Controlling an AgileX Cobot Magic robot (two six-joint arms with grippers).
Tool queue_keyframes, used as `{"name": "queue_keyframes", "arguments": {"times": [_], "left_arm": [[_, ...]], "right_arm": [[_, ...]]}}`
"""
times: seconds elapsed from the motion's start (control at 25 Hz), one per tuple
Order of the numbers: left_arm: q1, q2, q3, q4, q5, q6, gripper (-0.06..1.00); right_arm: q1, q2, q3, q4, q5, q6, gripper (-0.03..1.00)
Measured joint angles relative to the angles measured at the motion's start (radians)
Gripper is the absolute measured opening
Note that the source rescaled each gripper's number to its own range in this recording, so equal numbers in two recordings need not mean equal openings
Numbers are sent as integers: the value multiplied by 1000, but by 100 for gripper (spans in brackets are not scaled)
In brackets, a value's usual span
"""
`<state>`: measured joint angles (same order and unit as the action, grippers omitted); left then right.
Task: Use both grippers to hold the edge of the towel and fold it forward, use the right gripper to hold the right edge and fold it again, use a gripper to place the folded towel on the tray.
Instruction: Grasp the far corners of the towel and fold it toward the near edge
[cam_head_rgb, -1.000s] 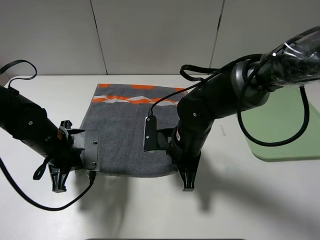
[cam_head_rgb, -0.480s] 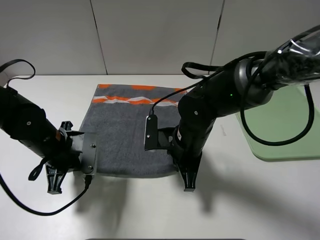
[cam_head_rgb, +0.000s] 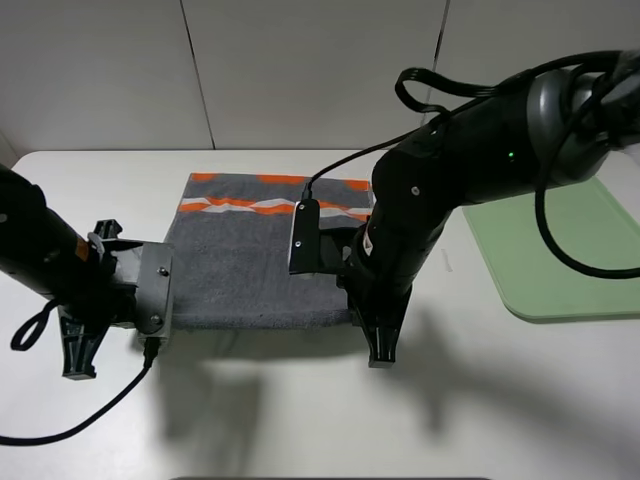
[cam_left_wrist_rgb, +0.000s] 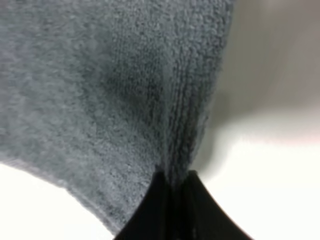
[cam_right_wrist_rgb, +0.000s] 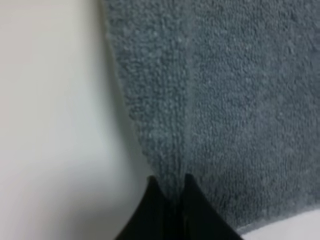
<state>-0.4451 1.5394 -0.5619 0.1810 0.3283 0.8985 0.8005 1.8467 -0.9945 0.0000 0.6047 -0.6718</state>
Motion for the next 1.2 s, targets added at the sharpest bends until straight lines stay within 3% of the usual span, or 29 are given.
{"name": "queue_keyframes", "arguments": {"times": [0.8, 1.2], "left_arm": [[0, -380, 1, -42, 297, 0, 0], [-2, -556, -3, -129, 437, 0, 0]], "right_arm": [[3, -199, -3, 150, 203, 37, 0], [6, -310, -5, 199, 313, 71, 0]]}}
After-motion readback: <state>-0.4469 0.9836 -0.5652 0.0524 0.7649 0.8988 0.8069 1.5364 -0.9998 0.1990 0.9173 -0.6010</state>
